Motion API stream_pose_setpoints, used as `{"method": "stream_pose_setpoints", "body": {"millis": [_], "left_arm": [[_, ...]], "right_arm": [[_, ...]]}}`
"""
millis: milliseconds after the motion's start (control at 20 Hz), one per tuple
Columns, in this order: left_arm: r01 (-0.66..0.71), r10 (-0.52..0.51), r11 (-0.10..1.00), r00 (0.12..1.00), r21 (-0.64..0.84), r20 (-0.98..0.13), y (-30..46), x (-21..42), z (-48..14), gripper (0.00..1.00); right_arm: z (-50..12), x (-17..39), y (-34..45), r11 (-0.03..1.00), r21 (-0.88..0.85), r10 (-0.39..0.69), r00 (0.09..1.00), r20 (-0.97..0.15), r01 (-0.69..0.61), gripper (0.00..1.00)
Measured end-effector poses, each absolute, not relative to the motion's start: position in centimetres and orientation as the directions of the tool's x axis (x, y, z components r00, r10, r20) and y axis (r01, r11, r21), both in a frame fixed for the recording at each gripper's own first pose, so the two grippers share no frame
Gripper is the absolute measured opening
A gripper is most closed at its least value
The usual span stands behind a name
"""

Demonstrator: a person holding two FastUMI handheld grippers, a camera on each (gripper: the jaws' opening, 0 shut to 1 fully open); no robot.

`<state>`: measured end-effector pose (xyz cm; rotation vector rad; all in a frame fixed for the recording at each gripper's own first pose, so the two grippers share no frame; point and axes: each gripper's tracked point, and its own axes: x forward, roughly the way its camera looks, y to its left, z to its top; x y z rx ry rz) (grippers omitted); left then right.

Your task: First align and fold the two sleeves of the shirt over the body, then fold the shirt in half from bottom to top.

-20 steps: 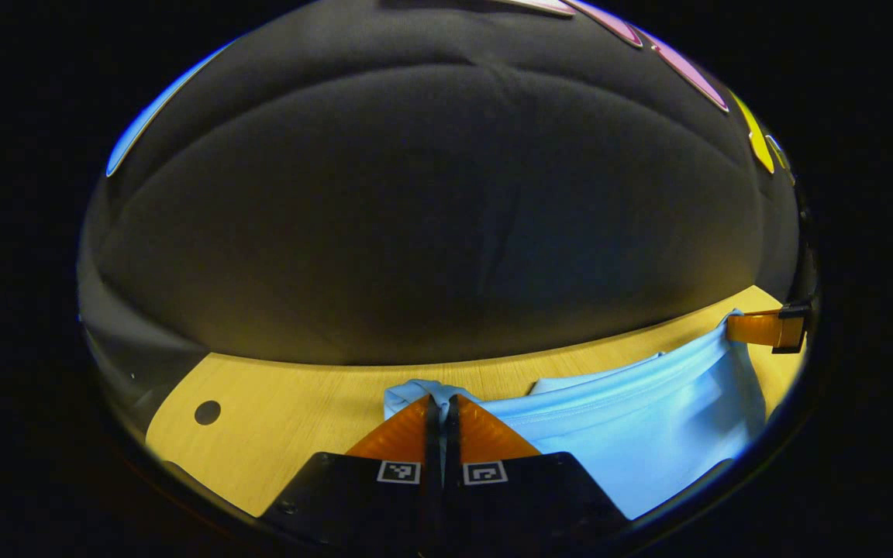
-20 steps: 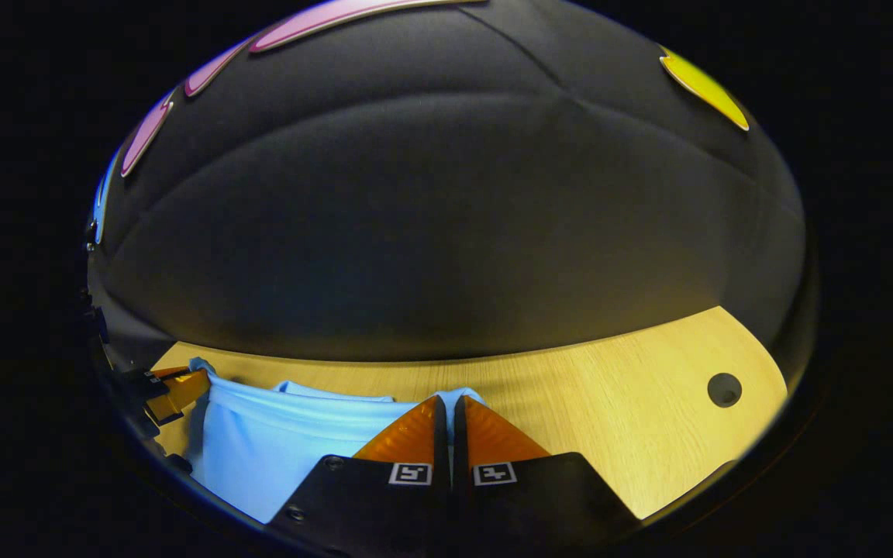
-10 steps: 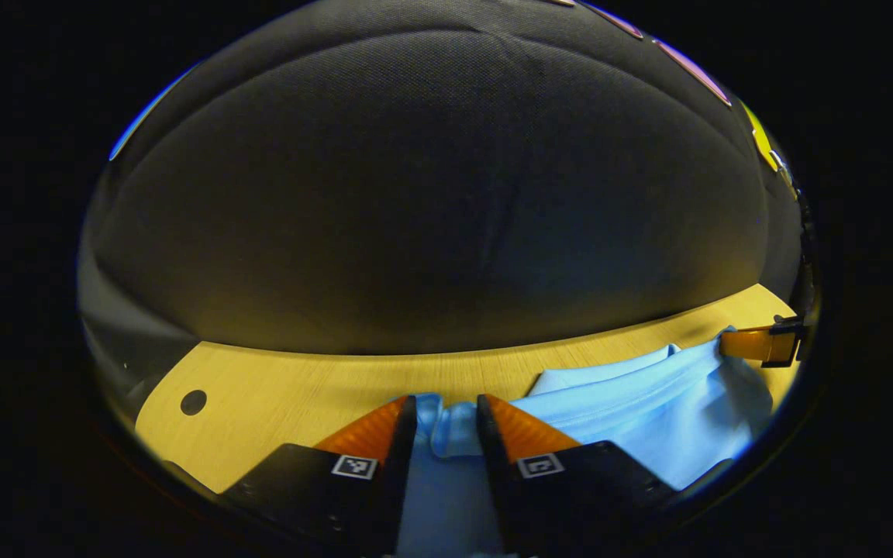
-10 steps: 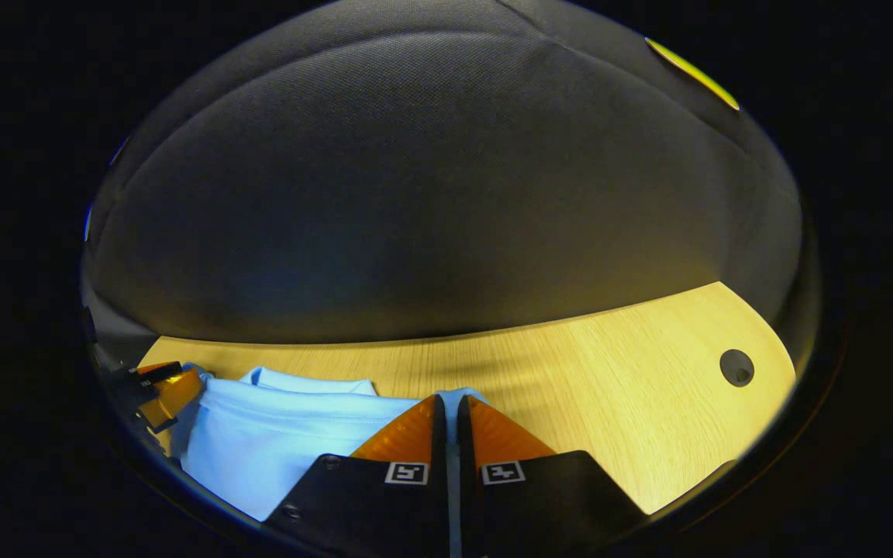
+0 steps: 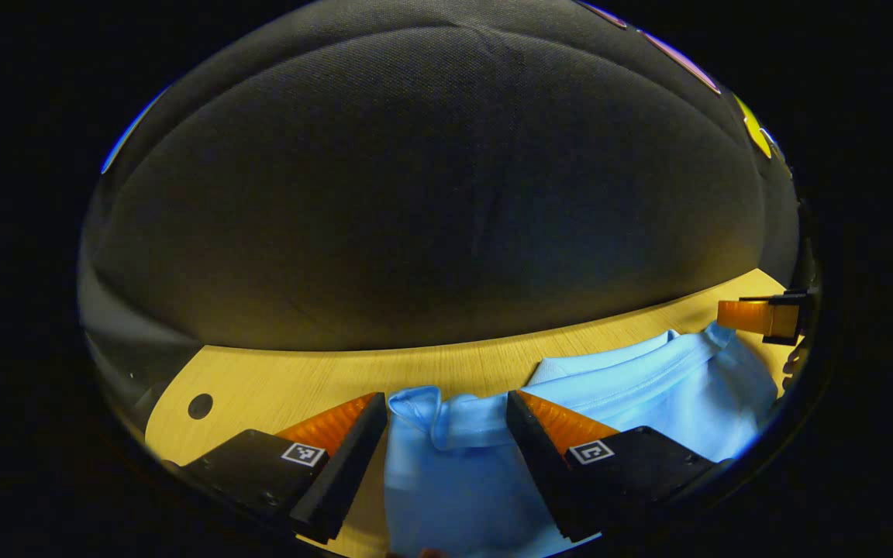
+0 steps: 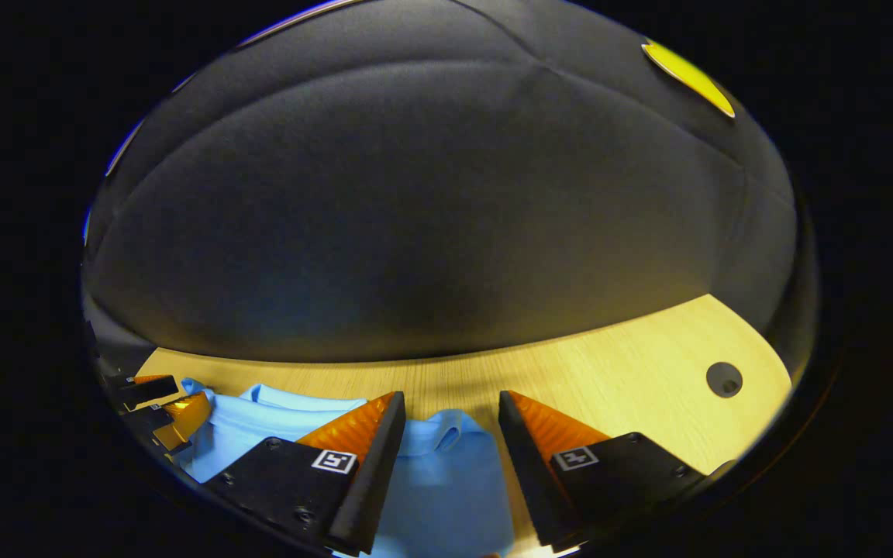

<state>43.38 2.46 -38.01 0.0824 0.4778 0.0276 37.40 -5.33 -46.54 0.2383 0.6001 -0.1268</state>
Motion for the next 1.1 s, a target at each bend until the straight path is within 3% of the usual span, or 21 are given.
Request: {"method": "stream_pose_setpoints", "body": {"millis": [200, 450, 850, 1100], "left_arm": [[-0.030, 0.045, 0.999, 0.914, 0.044, -0.404, 2.9, 42.3, -34.3, 0.99], [-0.032, 0.059, 0.995, 0.951, 0.094, -0.302, 3.1, 36.6, -28.1, 0.99], [-0.033, 0.030, 0.999, 0.996, -0.031, -0.087, 3.1, 20.2, -12.6, 0.98], [-0.006, 0.003, 0.998, 0.999, -0.067, -0.042, 2.1, 9.2, -6.4, 0.98]], "right_arm": [[-41.9, 36.2, -5.5, 0.969, 0.197, -0.038, 0.874, -0.484, 0.151, 0.79], [-35.3, 30.8, -5.3, 0.977, 0.187, -0.017, 0.917, -0.399, 0.099, 0.79], [-22.5, 18.1, -1.6, 0.973, 0.228, 0.035, 0.971, -0.236, 0.020, 0.82], [-14.8, 10.3, 1.6, 0.971, 0.234, 0.090, 0.980, -0.179, -0.047, 0.87]]}}
